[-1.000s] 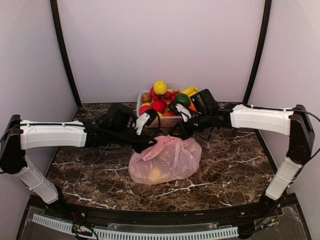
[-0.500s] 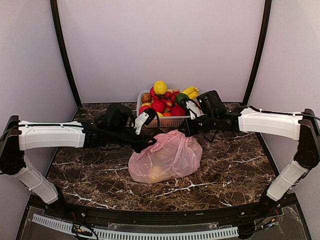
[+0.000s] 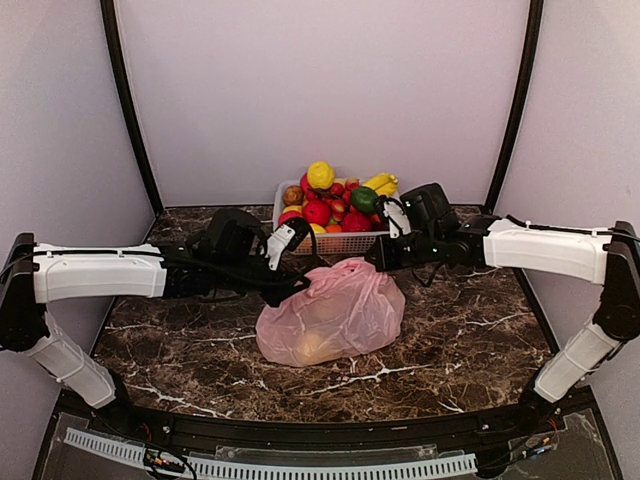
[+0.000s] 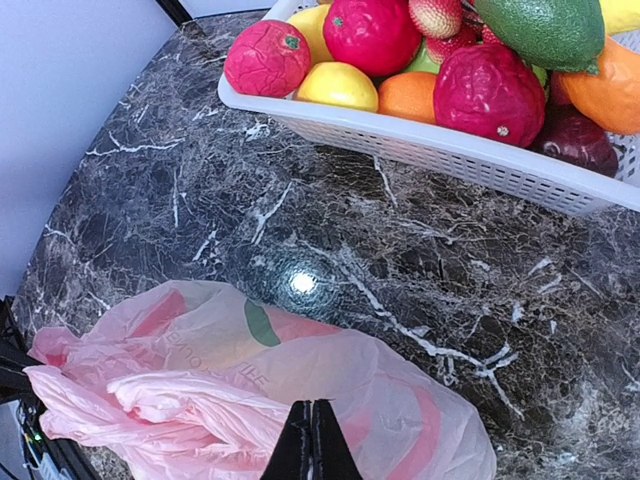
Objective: Untie the knot of the plastic bag and take out the fruit
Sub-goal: Untie the bag handles from the takeout bag.
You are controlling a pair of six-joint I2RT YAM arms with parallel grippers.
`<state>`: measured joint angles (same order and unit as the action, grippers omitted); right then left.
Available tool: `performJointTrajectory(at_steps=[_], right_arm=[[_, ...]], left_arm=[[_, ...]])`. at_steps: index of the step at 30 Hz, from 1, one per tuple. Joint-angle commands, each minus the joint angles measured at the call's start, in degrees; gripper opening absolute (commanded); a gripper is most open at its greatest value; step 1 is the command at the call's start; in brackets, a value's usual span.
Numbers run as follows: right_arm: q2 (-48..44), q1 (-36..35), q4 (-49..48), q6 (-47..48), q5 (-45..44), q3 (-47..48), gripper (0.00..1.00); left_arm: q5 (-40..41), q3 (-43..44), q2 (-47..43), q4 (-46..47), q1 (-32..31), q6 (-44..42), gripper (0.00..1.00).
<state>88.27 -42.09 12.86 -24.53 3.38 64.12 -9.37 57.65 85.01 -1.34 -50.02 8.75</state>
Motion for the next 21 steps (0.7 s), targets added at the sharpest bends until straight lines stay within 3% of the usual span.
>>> performJointTrajectory(at_steps=[1,6,9,13,21], right_arm=[[-2.25,1.30,-1.67,3.63,1.94,1.01,0.08],[-1.19,1.35,-0.46,11.67,10.74,5.01,0.48],[2.04,1.52,3.69,16.98,15.49,9.77,0.63],[6.64,1.67,8.31,21.42,21.21,14.94,0.69],[13.71,2.06,11.49,24.84,30.62,20.93,0.71]], left_arm=[[0.04,-1.63,-2.60,-3.11,0.37,-0.28,0.01],[-2.82,-1.31,-2.66,-2.91,0.36,-1.06,0.01],[-3.36,-0.80,-2.73,-3.25,0.38,-1.37,0.01],[-3.22,-0.38,-2.57,-3.80,0.38,-1.87,0.01],[-3.39,-0.36,-2.35,-3.98,0.39,-1.98,0.01]])
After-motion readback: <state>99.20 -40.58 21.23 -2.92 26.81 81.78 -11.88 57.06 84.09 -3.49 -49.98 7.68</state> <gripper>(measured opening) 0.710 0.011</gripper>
